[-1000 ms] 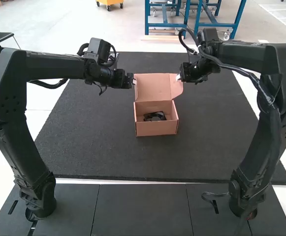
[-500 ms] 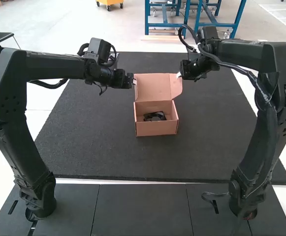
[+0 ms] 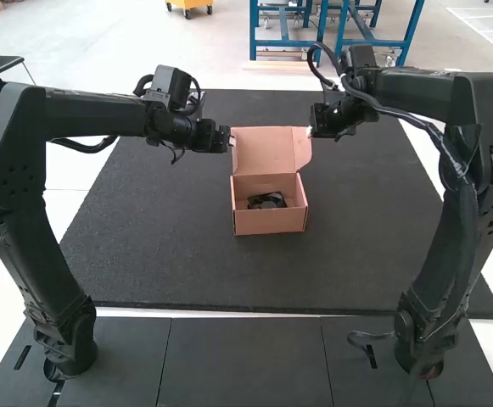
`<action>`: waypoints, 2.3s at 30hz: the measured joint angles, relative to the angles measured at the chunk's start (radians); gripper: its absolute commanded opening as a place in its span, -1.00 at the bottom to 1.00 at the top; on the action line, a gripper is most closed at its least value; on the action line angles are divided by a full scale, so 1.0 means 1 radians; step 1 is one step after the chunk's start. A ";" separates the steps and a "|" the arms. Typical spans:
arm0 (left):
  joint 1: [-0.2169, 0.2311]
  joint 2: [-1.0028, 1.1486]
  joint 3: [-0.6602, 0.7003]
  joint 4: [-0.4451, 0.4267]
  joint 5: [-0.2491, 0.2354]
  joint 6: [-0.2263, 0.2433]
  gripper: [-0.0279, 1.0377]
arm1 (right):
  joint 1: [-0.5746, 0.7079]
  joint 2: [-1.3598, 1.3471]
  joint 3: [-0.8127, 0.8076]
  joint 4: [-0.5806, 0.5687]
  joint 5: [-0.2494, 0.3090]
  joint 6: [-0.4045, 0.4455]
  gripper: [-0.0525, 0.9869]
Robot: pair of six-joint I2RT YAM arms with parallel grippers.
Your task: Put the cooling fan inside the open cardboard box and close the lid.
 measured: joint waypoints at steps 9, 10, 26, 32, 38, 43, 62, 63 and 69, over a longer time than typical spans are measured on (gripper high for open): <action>0.000 0.000 0.000 -0.003 0.004 0.000 0.87 | 0.000 0.000 0.010 -0.037 -0.011 -0.015 -0.94; 0.000 0.000 0.000 -0.003 0.005 0.000 0.87 | 0.000 0.000 0.012 -0.042 -0.011 -0.018 -0.94; 0.000 0.000 0.000 -0.020 0.007 -0.004 0.87 | 0.000 0.000 0.032 -0.114 -0.011 -0.071 -0.94; 0.000 0.000 0.000 -0.019 0.007 -0.005 0.87 | 0.000 -0.001 0.035 -0.155 -0.018 -0.089 -0.94; 0.000 0.000 0.000 -0.024 0.007 -0.008 0.87 | 0.000 -0.001 0.035 -0.207 -0.034 -0.108 -0.94; 0.000 0.000 0.000 -0.038 0.007 -0.008 0.87 | 0.000 -0.001 0.035 -0.231 -0.038 -0.121 -0.94; -0.026 0.000 0.000 -0.066 0.007 -0.007 0.87 | 0.000 -0.001 0.035 -0.334 -0.098 -0.150 -0.94; -0.026 0.000 0.000 -0.072 0.007 -0.007 0.87 | 0.000 -0.001 0.035 -0.339 -0.101 -0.151 -0.94; -0.026 0.000 0.000 -0.106 0.007 -0.007 0.87 | 0.001 -0.001 0.035 -0.375 -0.124 -0.156 -0.94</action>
